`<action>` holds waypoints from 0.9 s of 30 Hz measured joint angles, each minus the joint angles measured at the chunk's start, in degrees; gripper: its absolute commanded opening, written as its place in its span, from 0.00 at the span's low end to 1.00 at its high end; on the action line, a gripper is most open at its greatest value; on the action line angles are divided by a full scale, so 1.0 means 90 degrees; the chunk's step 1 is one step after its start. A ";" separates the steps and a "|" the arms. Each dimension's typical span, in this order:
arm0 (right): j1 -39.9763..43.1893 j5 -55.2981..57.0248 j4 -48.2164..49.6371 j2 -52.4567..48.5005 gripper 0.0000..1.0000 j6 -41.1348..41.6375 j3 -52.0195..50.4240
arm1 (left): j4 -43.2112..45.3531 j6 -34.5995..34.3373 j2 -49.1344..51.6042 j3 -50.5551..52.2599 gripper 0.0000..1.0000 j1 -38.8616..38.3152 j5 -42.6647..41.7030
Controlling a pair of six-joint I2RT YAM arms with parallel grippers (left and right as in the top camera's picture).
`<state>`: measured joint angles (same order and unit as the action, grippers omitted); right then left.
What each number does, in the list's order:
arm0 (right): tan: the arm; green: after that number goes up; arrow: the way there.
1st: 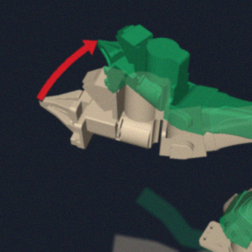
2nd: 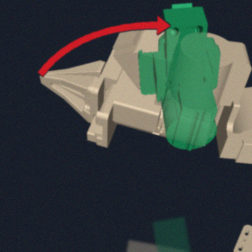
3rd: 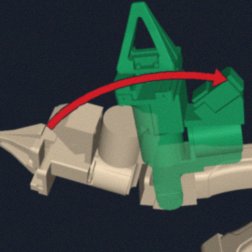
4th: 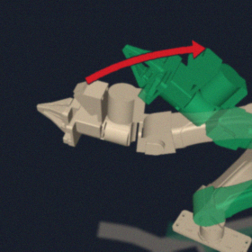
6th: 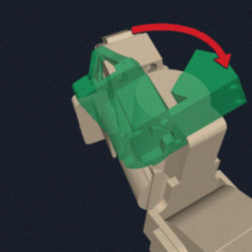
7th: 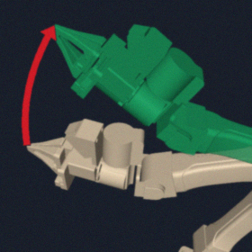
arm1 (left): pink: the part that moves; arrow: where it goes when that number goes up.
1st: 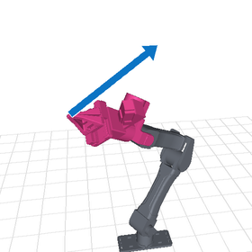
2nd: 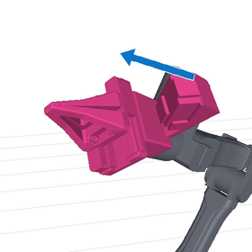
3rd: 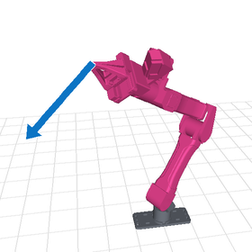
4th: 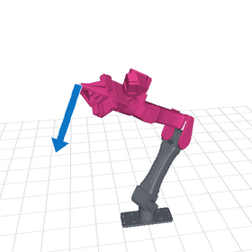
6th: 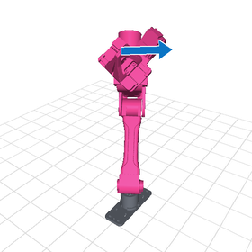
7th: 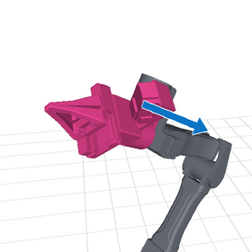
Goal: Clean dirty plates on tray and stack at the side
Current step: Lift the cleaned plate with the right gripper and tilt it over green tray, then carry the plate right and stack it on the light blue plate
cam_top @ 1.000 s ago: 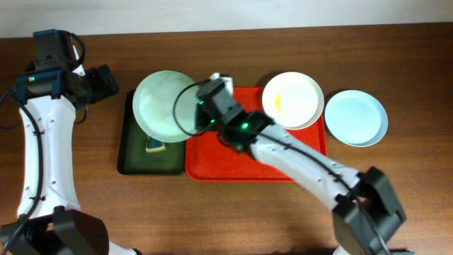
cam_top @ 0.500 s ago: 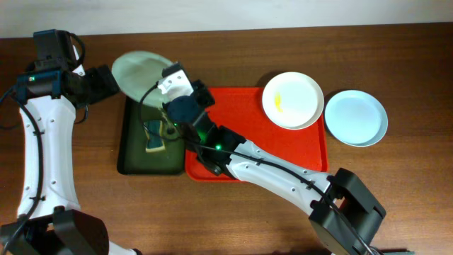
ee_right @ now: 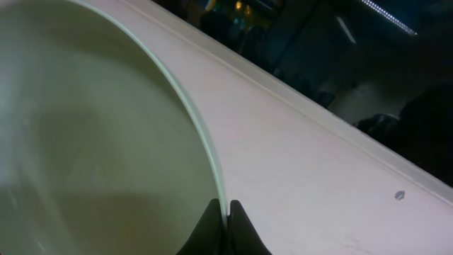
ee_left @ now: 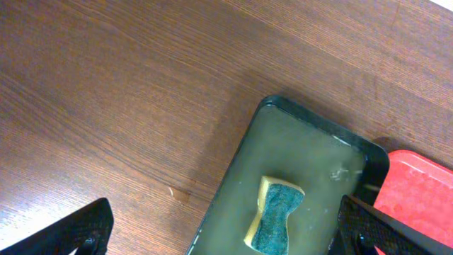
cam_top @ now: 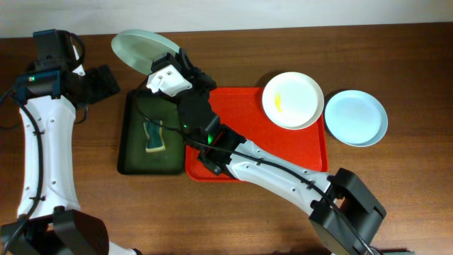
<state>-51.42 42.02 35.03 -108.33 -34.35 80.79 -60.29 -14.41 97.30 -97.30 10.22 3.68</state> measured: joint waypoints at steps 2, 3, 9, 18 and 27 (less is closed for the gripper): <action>0.0000 0.0000 -0.0002 0.0000 0.04 -0.0019 0.0000 | 0.0000 0.0000 0.0000 0.0000 0.99 0.0000 0.0000; 0.0000 0.0000 -0.0002 0.0000 0.04 -0.0019 0.0000 | 0.0000 0.0000 0.0000 0.0000 0.99 0.0000 0.0000; 0.0029 0.0000 -0.0695 0.0000 0.04 -0.0015 0.0000 | -0.0002 0.0000 0.0000 0.0000 0.99 0.0000 -0.0002; 0.0636 -0.0748 -0.4325 0.0012 0.04 0.4792 0.0053 | -0.0005 0.0000 0.0000 0.0000 0.99 0.0000 -0.0002; 0.2820 -0.5435 -0.5860 0.0153 0.04 0.7079 0.0046 | -0.0012 0.0000 0.0000 0.0000 0.99 -0.0002 -0.0002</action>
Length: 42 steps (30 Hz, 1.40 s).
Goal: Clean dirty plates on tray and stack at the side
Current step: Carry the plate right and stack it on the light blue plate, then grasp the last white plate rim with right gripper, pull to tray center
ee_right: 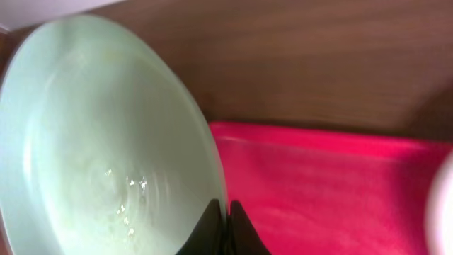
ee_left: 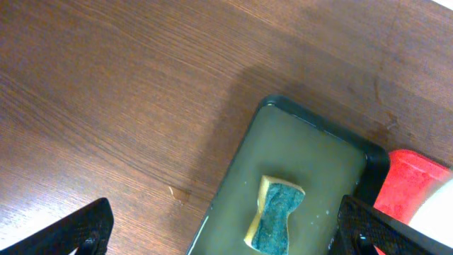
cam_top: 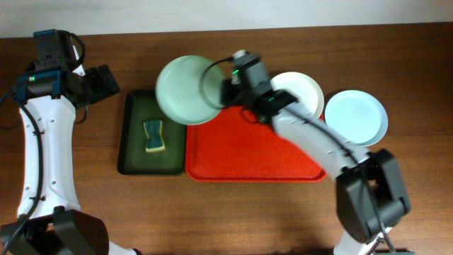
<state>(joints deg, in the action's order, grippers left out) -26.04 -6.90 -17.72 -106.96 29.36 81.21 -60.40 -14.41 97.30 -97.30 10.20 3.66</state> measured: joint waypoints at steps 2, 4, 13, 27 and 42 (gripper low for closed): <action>0.0877 -0.0379 -0.0748 0.0209 0.04 0.0070 0.0022 | 0.0002 0.0000 0.0000 0.0000 0.99 0.0002 0.0002; 0.2084 -0.0563 -0.1756 0.0272 0.04 0.0083 0.0034 | 0.0002 0.0000 0.0000 0.0000 0.99 0.0002 0.0002; 0.5957 -0.0675 -0.3854 0.0272 0.04 -0.0279 0.0024 | 0.0012 0.0000 0.0000 0.0000 0.99 0.0000 0.0002; 0.6615 -0.0245 -0.3818 0.0265 0.30 -0.0690 -0.0563 | 0.0012 0.0000 0.0000 0.0000 0.99 0.0002 0.0002; 0.4014 -0.0289 -0.2392 0.0260 0.68 -0.3286 -0.0590 | 0.0005 0.0000 0.0000 0.0000 0.99 0.0002 0.0002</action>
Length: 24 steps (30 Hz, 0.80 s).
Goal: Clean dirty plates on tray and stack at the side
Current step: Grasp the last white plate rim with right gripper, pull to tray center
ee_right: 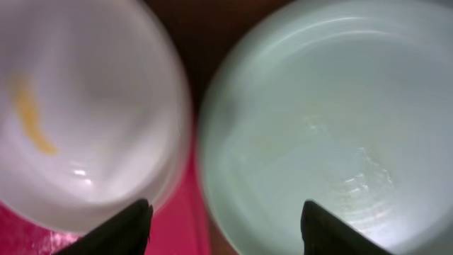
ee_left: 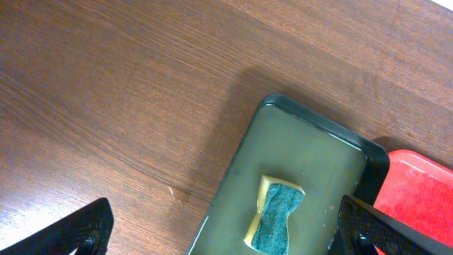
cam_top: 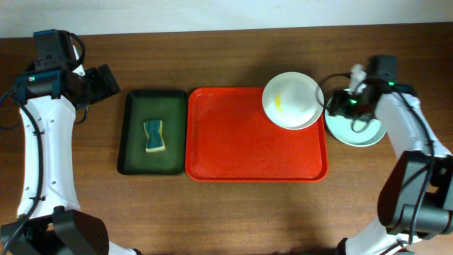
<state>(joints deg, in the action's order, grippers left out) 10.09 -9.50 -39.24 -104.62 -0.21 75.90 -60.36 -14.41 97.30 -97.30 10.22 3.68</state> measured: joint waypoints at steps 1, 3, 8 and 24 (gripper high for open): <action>-0.0279 0.0053 0.0284 0.0000 0.68 -0.0267 0.0000 | 0.0002 0.0000 0.0000 0.0000 1.00 0.0000 0.0000; -0.0495 0.0248 0.0636 0.0000 0.64 -0.0498 -0.0010 | 0.0000 0.0000 0.0000 0.0000 0.99 0.0000 0.0000; -0.0525 0.0486 0.1263 -0.0007 0.60 -0.0889 -0.0012 | -0.0002 -0.0002 0.0000 0.0000 0.99 0.0000 0.0000; -0.0525 0.0187 0.2144 -0.1098 0.22 -0.1309 -0.0012 | -0.0002 0.0000 0.0000 0.0000 0.99 0.0000 0.0000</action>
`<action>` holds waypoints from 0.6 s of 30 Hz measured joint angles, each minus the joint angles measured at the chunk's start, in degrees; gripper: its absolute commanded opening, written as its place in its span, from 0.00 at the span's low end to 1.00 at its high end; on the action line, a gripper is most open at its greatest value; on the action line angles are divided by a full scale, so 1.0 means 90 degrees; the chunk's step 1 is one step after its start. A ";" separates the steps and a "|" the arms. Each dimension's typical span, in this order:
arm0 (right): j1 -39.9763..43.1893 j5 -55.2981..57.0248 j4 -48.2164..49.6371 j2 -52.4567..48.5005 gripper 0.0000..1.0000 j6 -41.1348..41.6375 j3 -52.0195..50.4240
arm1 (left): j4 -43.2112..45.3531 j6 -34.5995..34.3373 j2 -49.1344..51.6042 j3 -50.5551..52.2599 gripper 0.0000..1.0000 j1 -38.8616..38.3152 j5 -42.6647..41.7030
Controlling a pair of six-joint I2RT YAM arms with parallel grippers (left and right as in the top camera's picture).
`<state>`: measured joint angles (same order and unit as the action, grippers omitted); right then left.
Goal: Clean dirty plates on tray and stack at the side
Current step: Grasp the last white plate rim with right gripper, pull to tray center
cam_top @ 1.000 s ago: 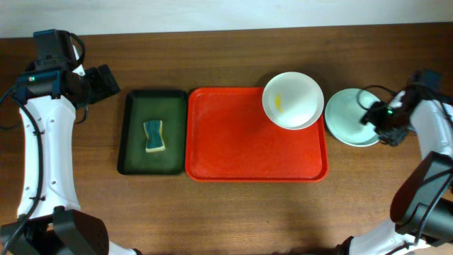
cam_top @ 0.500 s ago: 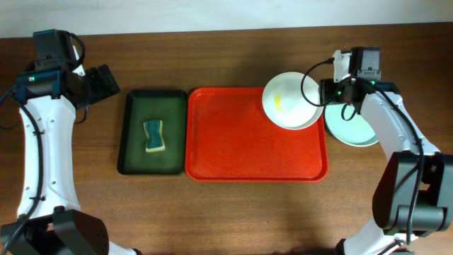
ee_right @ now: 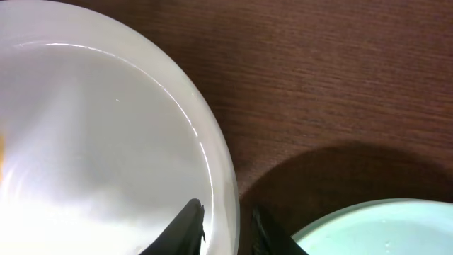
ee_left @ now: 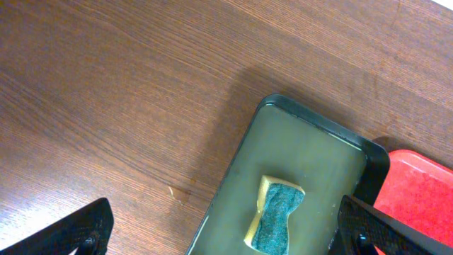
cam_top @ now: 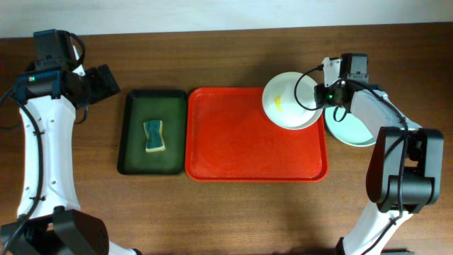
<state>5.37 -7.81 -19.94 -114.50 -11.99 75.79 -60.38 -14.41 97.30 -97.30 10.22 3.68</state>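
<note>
A white plate (cam_top: 290,103) with a yellow smear sits on the back right corner of the red tray (cam_top: 248,152). My right gripper (cam_top: 327,94) is open, and its fingers (ee_right: 192,225) straddle the right rim of the white plate (ee_right: 106,142) with small gaps on both sides. Just right of the tray, on the table, a pale green plate (cam_top: 357,129) tops the stack; the right wrist view shows its edge (ee_right: 382,227). My left gripper (cam_top: 99,81) hangs wide open over the table's far left, holding nothing.
A dark green tray (cam_top: 134,152) left of the red one holds a yellow and green sponge (cam_top: 153,136). The left wrist view shows the sponge (ee_left: 274,216) lying in that tray's shallow water (ee_left: 311,149). My left arm runs along the table's left side.
My right gripper was wide open over the pale green plate at the right. It is now further left, at the white plate's right rim, with its fingers narrowed around that rim. The left arm is unchanged.
My right gripper held the pale green plate tilted over the back of the dark tray, then over the red tray's back left. Later the plate lay on the blue plate at the right, released. Now the gripper straddles the white plate's rim.
</note>
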 measured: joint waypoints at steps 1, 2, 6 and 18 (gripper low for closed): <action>0.0000 -0.0007 -0.0022 -0.0002 0.17 0.0002 0.0000 | 0.0000 0.0000 0.0000 0.0000 0.99 0.0000 0.0000; 0.0000 -0.0024 -0.0022 -0.0010 0.11 0.0000 0.0000 | 0.0000 0.0000 0.0000 0.0000 0.99 -0.0002 0.0000; 0.0000 -0.0083 -0.0131 -0.0029 0.04 0.0012 0.0000 | 0.0000 0.0000 0.0000 0.0000 0.99 -0.0002 0.0000; -0.0296 -0.2951 -0.3502 -0.0022 0.05 0.1831 -0.0012 | 0.0007 0.0000 0.0000 0.0000 0.99 0.0000 0.0000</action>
<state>2.70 -34.37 -51.46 -114.69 4.49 75.68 -60.31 -14.41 97.30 -97.30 10.22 3.68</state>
